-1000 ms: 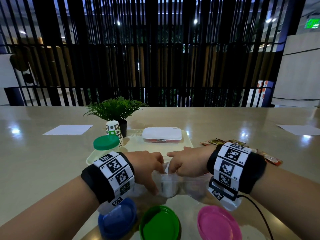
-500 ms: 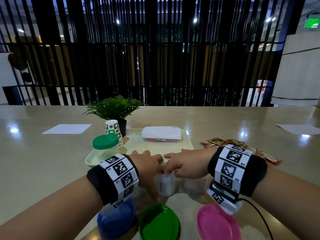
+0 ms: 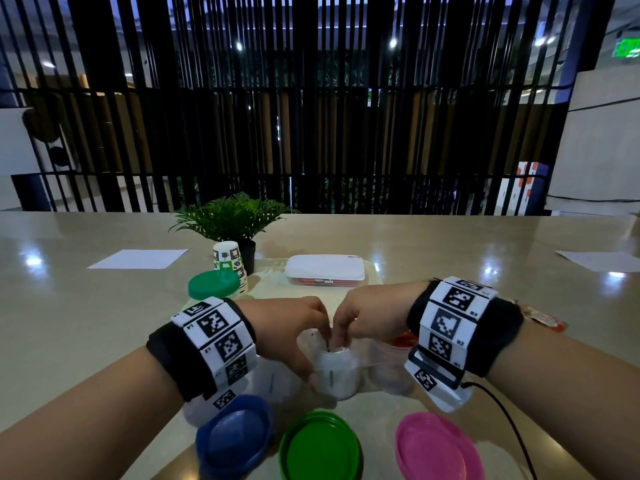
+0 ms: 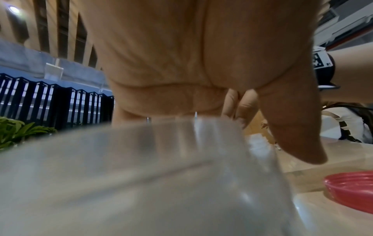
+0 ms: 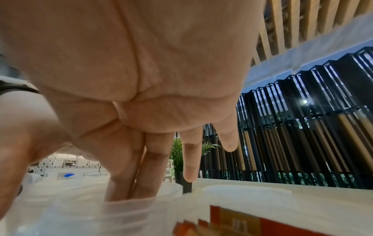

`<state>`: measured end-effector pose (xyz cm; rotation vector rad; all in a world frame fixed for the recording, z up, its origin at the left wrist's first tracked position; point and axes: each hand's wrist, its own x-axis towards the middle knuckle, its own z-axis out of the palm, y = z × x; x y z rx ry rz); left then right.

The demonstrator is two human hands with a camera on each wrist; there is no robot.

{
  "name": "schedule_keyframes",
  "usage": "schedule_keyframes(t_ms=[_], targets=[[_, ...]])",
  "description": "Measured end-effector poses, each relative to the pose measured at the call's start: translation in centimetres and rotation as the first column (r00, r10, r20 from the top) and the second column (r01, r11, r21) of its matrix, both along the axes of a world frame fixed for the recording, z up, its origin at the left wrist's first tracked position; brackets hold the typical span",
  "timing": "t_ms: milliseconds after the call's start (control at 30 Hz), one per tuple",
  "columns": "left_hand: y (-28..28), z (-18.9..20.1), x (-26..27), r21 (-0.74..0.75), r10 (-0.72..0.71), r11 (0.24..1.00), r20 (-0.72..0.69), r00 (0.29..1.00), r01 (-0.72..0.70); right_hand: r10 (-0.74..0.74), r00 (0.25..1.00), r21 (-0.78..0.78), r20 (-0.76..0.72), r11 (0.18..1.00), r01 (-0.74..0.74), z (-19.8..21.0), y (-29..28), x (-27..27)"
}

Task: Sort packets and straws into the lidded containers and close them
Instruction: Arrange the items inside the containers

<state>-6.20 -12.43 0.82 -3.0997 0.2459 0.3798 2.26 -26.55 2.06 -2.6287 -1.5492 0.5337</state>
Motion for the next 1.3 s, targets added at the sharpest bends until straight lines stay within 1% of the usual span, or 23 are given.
schedule_keyframes(t_ms=[100,200,333,433,567,833,1000,1100,1133,1233,1300], targets=[[-0.1,0.1,0.0,0.011,-0.047,0.999,0.005,0.999,0.047,-0.004,1.0,-0.051,-0.03,0.999,0.003,-0.5,0.2,-0.3],[-0.2,0.0,0.1,0.023,-0.064,0.998,-0.002,0.998,0.064,0.005,1.0,-0.106,-0.007,0.994,-0.006,-0.8,0.7,-0.4],[0.2,-0.3,0.3,0.013,-0.043,0.999,-0.003,0.999,0.043,-0.004,1.0,-0.088,-0.011,0.996,0.003,-0.3,0.9,-0.3],[0.6,-0.6,0.4,-0.007,-0.015,1.0,0.001,1.0,0.015,-0.003,1.0,-0.114,0.015,0.993,0.004,-0.7,1.0,-0.3],[0.8,-0.8,0.5,-0.018,-0.003,1.0,0.015,1.0,0.003,-0.062,0.998,-0.018,-0.022,0.998,0.061,-0.5,0.8,0.1],[0.9,-0.8,0.3,0.001,0.005,1.0,0.023,1.0,-0.005,-0.056,0.998,-0.059,-0.038,0.997,0.054,-0.1,0.5,-0.1],[1.0,-0.8,0.4,-0.004,0.006,1.0,0.022,1.0,-0.006,-0.038,0.999,-0.11,-0.004,0.993,0.037,-0.8,1.0,-0.4],[1.0,-0.9,0.4,-0.01,0.008,1.0,0.021,1.0,-0.008,-0.065,0.998,-0.081,0.014,0.995,0.066,-1.3,1.2,-0.7],[1.0,-0.9,0.4,-0.015,0.009,1.0,0.023,1.0,-0.009,-0.061,0.998,-0.096,0.025,0.993,0.063,-1.3,1.2,-0.7],[1.1,-1.0,0.4,-0.033,0.01,0.999,0.033,0.999,-0.008,-0.015,0.997,-0.207,0.07,0.978,0.03,-1.1,1.1,-0.7],[1.2,-1.0,0.4,-0.038,0.007,0.999,0.033,0.999,-0.005,-0.004,0.996,-0.216,0.089,0.976,0.024,-1.0,0.8,-0.8]])
